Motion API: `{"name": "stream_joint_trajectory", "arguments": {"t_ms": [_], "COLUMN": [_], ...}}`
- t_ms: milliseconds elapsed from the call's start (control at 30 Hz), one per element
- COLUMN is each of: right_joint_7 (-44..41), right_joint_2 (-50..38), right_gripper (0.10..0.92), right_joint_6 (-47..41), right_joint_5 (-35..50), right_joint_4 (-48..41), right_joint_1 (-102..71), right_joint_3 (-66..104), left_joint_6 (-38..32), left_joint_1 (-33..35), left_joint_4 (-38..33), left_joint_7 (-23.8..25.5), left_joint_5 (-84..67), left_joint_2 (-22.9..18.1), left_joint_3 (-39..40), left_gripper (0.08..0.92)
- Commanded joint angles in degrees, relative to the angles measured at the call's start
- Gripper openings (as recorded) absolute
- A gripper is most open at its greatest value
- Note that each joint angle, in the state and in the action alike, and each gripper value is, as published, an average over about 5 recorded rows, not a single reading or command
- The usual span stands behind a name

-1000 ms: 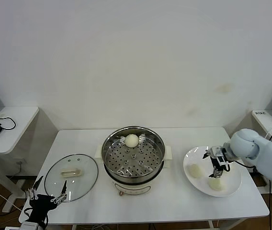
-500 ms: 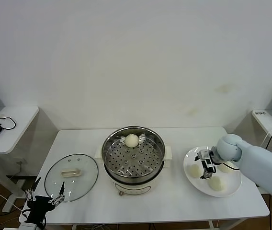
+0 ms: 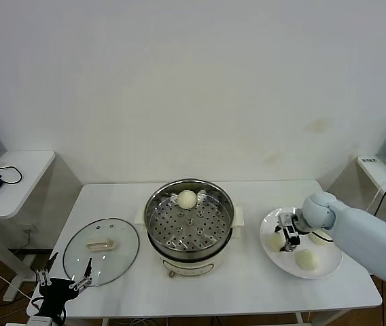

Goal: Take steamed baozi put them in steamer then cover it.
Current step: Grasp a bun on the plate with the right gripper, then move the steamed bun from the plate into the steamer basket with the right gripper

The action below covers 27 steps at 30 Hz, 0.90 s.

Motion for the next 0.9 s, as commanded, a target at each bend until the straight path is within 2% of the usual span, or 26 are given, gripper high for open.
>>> {"name": "stream_joint_trajectory", "arguments": {"t_ms": [33, 467, 700, 900], "right_joint_7": [-2.3, -4.0, -0.9, 3.2], "right_joint_2": [-2.7, -7.7, -0.3, 9.0], "right_gripper": [0.616, 0.619, 0.626, 0.631], "right_joint_6": [-0.5, -3.4, -8.8, -13.8], "right_joint_5": [3.1, 16.3, 26.6, 34.4], "right_joint_4": [2.6, 11.1, 14.6, 15.5], "right_joint_1": [6.2, 31.1, 46.7, 48.1], "right_joint_3": [-2.6, -12.4, -21.5, -23.5], "left_joint_6": [0.0, 0.0, 0.1, 0.0], "left_joint_1": [0.0, -0.1, -0.9, -1.4], "left_joint_4": [-0.3, -1.5, -1.3, -0.8], "left_joint_7": [0.0, 0.0, 0.1, 0.0], "left_joint_5": [0.0, -0.3, -0.5, -0.5], "left_joint_2": [0.0, 1.0, 1.5, 1.6], "left_joint_3": [0.0, 0.2, 0.5, 0.3], "left_gripper": [0.823, 0.823, 0.823, 0.823]}}
